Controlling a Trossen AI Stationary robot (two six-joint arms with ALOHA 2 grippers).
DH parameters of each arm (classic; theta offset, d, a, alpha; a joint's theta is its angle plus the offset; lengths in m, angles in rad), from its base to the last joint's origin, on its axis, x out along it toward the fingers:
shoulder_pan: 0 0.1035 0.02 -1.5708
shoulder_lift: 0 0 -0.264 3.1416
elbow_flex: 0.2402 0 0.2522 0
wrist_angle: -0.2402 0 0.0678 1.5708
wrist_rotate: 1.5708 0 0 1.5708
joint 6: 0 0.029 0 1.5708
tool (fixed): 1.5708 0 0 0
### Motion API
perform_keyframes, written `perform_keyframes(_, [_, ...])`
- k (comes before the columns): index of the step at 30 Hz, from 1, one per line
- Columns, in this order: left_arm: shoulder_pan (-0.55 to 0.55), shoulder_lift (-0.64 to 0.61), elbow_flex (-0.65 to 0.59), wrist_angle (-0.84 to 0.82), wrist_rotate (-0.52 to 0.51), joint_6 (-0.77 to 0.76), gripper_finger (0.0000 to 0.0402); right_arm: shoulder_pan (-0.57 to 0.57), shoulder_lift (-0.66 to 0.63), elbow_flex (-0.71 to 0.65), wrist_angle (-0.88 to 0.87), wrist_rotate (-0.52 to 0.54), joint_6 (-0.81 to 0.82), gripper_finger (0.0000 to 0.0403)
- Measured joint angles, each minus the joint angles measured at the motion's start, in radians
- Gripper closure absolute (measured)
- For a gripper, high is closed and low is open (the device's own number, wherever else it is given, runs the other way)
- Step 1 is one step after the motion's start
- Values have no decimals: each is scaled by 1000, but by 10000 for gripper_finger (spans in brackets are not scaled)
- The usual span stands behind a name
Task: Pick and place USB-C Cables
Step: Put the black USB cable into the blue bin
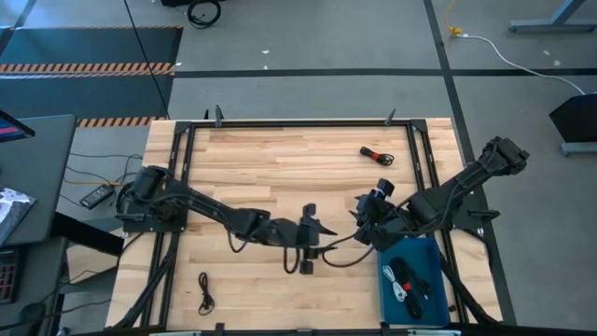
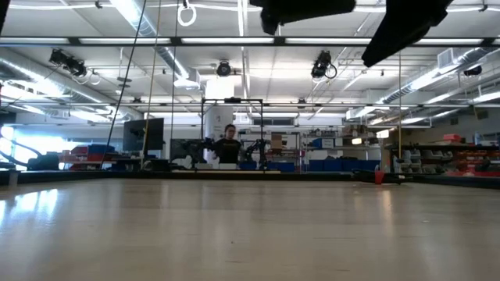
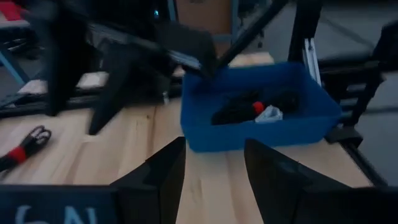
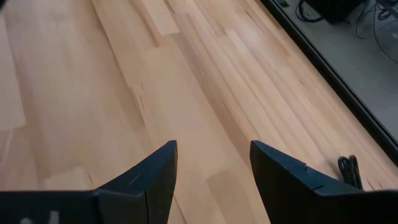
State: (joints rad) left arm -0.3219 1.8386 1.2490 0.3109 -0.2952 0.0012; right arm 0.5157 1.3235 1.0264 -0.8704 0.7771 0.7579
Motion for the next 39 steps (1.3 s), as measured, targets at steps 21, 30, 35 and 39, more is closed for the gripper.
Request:
perform_keyframes(21, [75, -380, -652, 674, -8, -137, 230, -69, 0, -77, 317, 22, -257, 193])
perform_keyframes(30, [80, -380, -648, 610, -3, -163, 230, -278, 0, -77, 343, -154, -344, 205])
perform_keyframes(35, [114, -380, -648, 484, 0, -204, 230, -450, 0, -77, 243, -331, -392, 210])
perform_keyframes(39, [147, -380, -648, 404, 2, -232, 230, -553, 0, -77, 136, -371, -444, 211])
